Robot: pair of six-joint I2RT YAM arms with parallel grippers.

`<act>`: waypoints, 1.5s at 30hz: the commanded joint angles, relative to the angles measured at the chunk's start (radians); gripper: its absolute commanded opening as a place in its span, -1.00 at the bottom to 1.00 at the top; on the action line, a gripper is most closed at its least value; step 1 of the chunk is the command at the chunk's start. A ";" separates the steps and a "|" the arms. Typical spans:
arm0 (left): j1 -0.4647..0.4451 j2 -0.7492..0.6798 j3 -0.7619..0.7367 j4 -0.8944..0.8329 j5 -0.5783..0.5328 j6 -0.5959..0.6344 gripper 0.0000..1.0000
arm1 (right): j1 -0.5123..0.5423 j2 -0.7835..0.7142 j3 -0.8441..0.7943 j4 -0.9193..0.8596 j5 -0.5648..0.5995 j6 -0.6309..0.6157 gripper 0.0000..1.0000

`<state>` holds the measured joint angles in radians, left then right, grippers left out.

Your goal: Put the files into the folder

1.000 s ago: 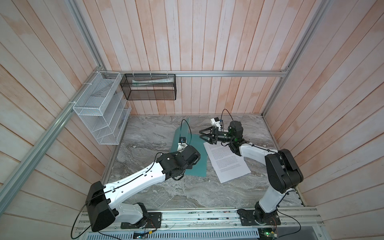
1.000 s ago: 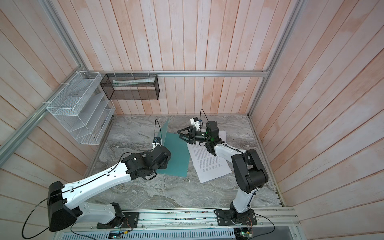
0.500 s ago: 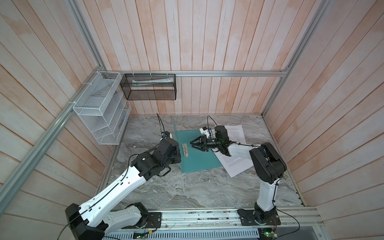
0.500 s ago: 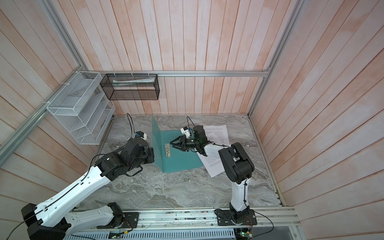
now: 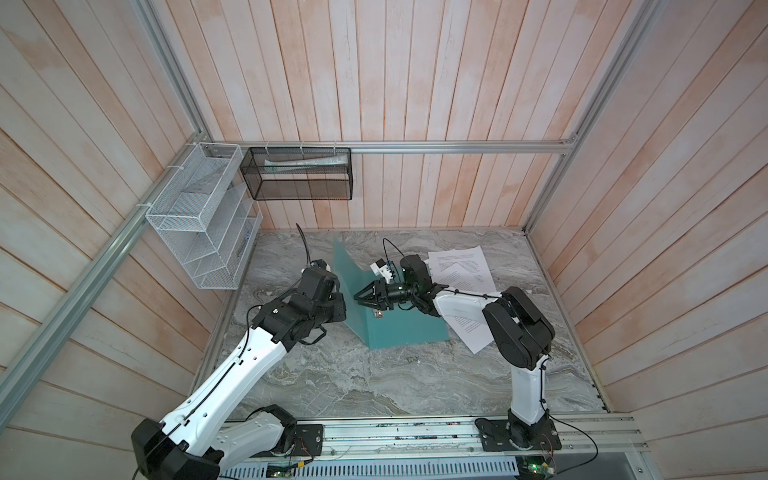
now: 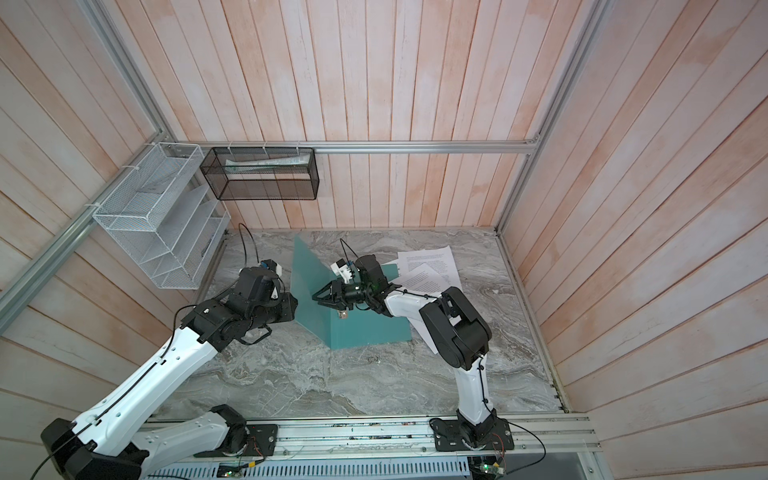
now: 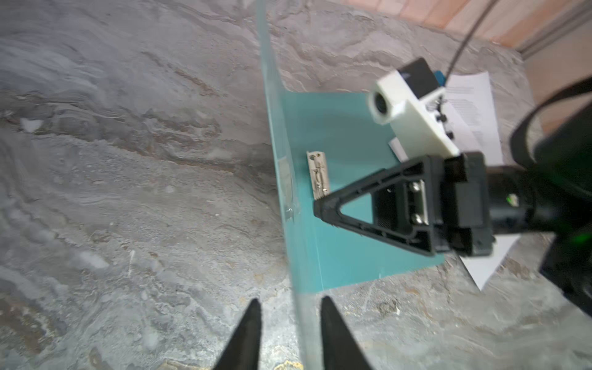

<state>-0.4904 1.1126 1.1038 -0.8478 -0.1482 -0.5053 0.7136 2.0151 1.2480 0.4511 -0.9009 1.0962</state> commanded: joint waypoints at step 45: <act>-0.060 0.735 0.027 0.671 0.045 0.023 -0.01 | -0.345 -0.352 -0.084 -0.642 0.541 -0.560 -0.36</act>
<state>-0.5446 1.8275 1.0954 -0.1852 -0.0872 -0.5022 0.3740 1.7103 1.1927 -0.2039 -0.3805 0.5266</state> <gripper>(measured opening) 0.499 0.324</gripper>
